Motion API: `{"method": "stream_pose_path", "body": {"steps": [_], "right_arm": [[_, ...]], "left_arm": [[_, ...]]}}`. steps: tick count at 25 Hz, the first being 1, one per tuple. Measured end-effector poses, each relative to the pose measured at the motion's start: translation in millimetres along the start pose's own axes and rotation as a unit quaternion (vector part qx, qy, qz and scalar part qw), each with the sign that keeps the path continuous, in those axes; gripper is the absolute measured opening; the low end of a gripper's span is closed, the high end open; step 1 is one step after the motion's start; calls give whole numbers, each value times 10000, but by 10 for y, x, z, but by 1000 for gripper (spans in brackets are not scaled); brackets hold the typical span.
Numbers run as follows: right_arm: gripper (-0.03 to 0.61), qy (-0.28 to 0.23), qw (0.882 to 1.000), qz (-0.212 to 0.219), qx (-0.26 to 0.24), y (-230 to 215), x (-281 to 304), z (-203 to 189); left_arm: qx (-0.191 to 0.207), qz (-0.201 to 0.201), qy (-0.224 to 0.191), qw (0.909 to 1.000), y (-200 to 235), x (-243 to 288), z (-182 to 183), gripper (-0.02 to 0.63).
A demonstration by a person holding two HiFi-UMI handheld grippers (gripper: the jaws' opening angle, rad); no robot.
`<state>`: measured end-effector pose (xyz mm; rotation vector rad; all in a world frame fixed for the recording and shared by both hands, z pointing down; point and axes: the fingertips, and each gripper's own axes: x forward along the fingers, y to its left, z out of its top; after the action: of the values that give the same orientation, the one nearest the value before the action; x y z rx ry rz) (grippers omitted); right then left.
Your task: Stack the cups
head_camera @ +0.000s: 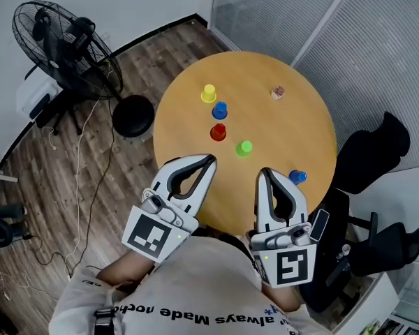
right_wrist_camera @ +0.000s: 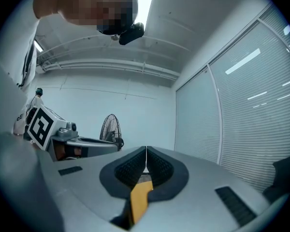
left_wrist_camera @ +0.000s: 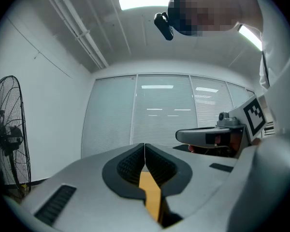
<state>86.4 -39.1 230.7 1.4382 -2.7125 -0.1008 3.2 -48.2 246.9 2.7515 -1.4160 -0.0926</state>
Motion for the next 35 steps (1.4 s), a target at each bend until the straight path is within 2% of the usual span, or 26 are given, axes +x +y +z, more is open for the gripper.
{"method": "stream_pose_path", "body": {"steps": [13, 19, 25, 35], "right_arm": [[31, 106, 9999, 19, 30, -87, 13, -192], [37, 549, 9984, -128, 72, -210, -114, -684], [88, 1116, 9933, -281, 74, -303, -239, -1257], [133, 1935, 9784, -708, 159, -518, -566, -2264]], "left_arm": [[-29, -26, -26, 10000, -1, 36, -43, 25], [-10, -64, 53, 10000, -13, 9, -141, 25], [22, -146, 76, 9999, -29, 12, -211, 25], [-53, -260, 145, 9995, -32, 35, -294, 25]]}}
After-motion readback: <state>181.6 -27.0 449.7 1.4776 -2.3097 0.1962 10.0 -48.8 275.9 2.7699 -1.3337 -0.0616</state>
